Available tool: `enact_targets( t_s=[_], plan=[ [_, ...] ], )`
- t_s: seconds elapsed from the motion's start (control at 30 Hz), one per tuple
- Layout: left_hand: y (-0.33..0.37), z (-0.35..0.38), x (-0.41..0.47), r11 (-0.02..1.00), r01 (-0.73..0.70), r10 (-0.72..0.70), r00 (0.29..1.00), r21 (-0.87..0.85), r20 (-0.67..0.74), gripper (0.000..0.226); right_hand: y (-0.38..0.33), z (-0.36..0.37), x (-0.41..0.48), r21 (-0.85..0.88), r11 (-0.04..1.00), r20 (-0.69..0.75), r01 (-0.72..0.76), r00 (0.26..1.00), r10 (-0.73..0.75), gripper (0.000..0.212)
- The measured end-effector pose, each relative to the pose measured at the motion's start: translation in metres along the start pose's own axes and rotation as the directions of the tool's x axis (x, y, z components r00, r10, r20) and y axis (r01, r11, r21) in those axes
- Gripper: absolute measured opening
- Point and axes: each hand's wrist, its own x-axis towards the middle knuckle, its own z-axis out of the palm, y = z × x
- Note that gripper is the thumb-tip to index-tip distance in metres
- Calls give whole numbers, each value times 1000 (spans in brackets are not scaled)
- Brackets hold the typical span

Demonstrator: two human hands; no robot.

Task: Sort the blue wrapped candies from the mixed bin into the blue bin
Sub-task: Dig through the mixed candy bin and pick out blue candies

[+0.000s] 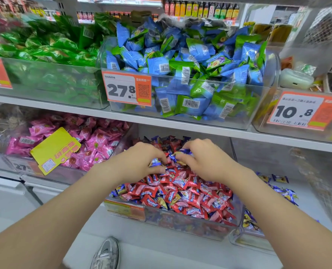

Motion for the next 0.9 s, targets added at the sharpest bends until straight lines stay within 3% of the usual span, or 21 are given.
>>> enact_targets(
  t_s=[0.07, 0.27, 0.47, 0.57, 0.67, 0.77, 0.83, 0.9],
  plan=[
    [3, 3, 2, 997, -28, 26, 999, 70, 37, 33, 1, -5, -5, 125, 992, -9, -36, 999, 37, 49],
    [12, 3, 3, 991, 3, 5, 998, 132, -57, 0, -2, -18, -29, 341, 923, 51, -177, 984, 170, 40],
    [36, -5, -13, 997, -36, 8, 925, -69, -380, 6, 17, -36, -61, 683, 649, 162, -335, 936, 313, 34],
    [68, 3, -22, 979, -98, 20, 918, -177, -396, 4, 46, -40, -77, 731, 559, 170, -392, 898, 407, 35],
    [112, 16, -22, 955, -162, 67, 933, -250, -353, 5, 83, -51, -101, 669, 588, 151, -455, 857, 493, 39],
    [158, 26, -8, 926, -252, 157, 935, -283, -319, 4, 122, -54, -125, 312, 804, -23, -506, 842, 539, 54],
    [189, 33, 11, 912, -318, 239, 926, -259, -292, 3, 140, -52, -137, 125, 825, -82, -550, 823, 562, 49],
    [218, 41, 35, 919, -331, 285, 933, -214, -221, 2, 154, -48, -145, 161, 811, -32, -562, 818, 574, 41]
  ],
)
